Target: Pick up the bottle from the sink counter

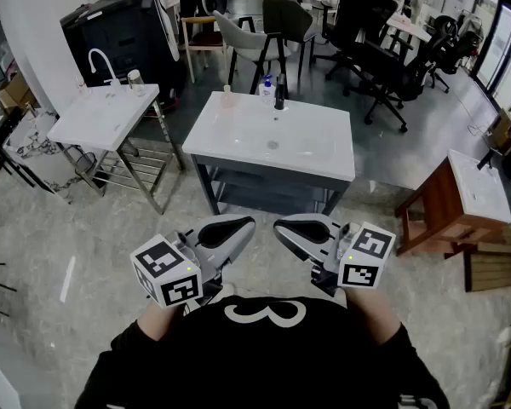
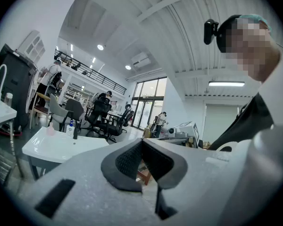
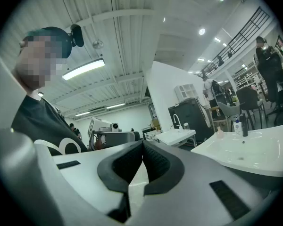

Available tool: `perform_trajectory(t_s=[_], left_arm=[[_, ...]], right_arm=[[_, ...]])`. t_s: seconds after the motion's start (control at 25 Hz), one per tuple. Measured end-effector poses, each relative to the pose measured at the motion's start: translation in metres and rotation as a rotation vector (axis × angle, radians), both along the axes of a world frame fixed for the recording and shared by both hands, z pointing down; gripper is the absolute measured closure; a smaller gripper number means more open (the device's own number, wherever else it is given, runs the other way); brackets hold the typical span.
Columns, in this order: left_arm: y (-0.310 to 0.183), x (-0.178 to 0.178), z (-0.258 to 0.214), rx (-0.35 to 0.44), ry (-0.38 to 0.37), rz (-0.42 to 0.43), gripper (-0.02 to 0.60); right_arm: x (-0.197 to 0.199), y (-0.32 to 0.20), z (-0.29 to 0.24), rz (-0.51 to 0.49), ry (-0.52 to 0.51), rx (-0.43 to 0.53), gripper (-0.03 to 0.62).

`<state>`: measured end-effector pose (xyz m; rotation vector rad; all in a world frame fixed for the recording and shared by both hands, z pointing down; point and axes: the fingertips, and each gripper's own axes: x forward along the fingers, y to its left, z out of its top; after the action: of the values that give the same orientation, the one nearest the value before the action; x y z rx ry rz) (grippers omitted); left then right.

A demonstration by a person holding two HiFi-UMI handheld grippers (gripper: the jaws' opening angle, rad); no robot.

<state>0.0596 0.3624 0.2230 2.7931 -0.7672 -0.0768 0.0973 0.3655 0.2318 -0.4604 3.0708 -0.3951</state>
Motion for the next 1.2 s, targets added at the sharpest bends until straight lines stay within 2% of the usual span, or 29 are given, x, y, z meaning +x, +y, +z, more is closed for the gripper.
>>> perform_trajectory(t_s=[0.28, 0.72, 1.0, 1.2], left_arm=[[0.001, 0.006, 0.005, -0.004, -0.02, -0.002, 0.566], [-0.006, 0.01, 0.031, -0.075, -0.036, 0.021, 0.566], [-0.028, 0.003, 0.044, -0.107, -0.028, 0.027, 0.566], [-0.062, -0.008, 0.049, -0.129, -0.027, 0.023, 0.566]], right_arm=[[0.006, -0.002, 0.003, 0.001, -0.008, 0.002, 0.58], [0.008, -0.012, 0.025, 0.018, -0.019, -0.058, 0.58], [0.005, -0.036, 0.039, 0.037, -0.013, -0.097, 0.579], [-0.004, -0.068, 0.041, 0.045, -0.018, -0.118, 0.58]])
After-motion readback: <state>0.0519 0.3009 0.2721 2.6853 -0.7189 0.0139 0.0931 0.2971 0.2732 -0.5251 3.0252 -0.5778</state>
